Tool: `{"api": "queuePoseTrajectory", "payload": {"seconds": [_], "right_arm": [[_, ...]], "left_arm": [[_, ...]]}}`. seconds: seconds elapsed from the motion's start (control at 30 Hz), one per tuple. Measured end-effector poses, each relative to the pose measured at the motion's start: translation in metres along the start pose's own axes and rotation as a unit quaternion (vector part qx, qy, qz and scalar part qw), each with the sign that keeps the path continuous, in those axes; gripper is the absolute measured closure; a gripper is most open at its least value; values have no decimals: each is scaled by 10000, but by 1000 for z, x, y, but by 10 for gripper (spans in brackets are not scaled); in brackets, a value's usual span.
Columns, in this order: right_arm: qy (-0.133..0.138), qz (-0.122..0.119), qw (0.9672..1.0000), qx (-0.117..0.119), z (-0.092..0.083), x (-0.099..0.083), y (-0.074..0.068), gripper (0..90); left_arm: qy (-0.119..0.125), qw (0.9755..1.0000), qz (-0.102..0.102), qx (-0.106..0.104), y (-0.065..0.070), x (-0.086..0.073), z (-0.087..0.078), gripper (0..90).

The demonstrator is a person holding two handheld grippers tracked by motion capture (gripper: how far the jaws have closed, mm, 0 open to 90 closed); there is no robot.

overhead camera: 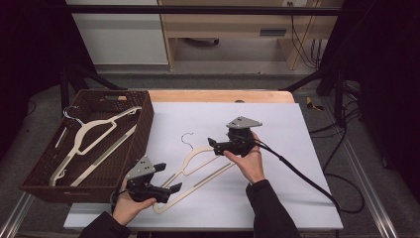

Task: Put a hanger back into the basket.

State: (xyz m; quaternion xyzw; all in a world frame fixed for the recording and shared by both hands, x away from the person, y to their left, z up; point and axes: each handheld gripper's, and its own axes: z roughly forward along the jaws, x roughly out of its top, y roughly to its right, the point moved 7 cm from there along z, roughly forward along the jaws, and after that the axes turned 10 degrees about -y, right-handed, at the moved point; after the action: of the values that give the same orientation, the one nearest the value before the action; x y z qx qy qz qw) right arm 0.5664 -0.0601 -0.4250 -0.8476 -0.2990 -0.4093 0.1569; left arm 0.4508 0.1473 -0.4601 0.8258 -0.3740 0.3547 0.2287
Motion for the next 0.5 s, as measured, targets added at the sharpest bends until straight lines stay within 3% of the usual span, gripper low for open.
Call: {"api": "queuePoseTrajectory", "payload": {"seconds": [0.33, 0.37, 0.5], "right_arm": [[-304, -77, 9995, 95, 42, 11, -17, 197], [-358, -61, 9993, 97, 46, 12, -18, 208], [-504, -68, 9986, 146, 62, 13, -23, 239]], "left_arm": [[-85, 10000, -11, -24, -2, -8, 6, 109], [-97, 9998, -84, -167, 1, -10, 7, 111], [-142, 9999, -8, -16, -3, -12, 8, 112]]}}
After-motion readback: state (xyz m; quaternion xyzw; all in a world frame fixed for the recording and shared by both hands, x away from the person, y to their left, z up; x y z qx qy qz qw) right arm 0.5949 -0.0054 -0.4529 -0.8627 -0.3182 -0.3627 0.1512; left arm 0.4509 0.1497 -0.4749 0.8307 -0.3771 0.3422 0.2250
